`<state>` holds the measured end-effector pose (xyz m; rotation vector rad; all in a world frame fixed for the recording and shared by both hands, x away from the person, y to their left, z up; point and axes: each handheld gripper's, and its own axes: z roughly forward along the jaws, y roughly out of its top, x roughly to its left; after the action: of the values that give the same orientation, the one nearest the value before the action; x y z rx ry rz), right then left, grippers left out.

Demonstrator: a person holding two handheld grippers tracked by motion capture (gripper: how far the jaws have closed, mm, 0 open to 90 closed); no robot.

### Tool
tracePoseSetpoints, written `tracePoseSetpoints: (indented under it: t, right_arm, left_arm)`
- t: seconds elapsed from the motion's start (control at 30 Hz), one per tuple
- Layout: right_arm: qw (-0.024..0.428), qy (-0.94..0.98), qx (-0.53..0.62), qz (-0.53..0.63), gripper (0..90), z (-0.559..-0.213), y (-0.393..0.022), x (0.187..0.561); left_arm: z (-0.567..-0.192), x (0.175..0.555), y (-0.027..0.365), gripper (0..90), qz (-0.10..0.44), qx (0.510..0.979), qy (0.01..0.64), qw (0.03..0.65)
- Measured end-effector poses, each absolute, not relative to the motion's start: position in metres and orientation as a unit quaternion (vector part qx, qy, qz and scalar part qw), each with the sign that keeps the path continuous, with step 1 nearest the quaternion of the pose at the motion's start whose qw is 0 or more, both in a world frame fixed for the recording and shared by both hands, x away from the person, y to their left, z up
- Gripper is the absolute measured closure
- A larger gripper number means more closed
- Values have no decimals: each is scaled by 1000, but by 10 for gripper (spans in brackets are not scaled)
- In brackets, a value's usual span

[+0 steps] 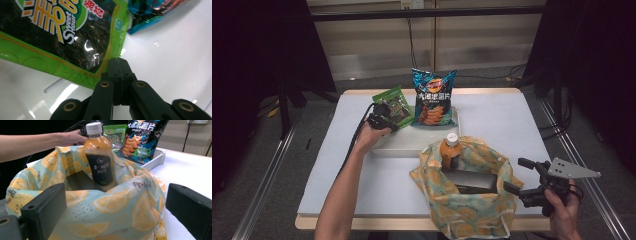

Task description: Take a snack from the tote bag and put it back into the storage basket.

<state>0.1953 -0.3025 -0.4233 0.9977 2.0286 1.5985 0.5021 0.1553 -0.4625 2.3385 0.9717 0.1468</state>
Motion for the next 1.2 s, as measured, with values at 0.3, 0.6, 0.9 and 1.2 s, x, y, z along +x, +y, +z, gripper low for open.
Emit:
tracePoseSetpoints:
  t: [0.3,0.6,0.9,1.2]
  right_arm:
    - [184,719,356,568,29,-424,-304,195]
    - [185,718,356,569,28,-424,-304,195]
    - [186,718,355,569,28,-423,-305,196]
    - [186,717,356,569,28,-424,-306,195]
  left_arm:
    - [-465,511,165,900,62,869,388,300]
    - [-467,519,175,900,74,856,413,302]
    - [-469,523,178,874,81,843,432,309]
    - [-469,522,177,798,87,839,436,315]
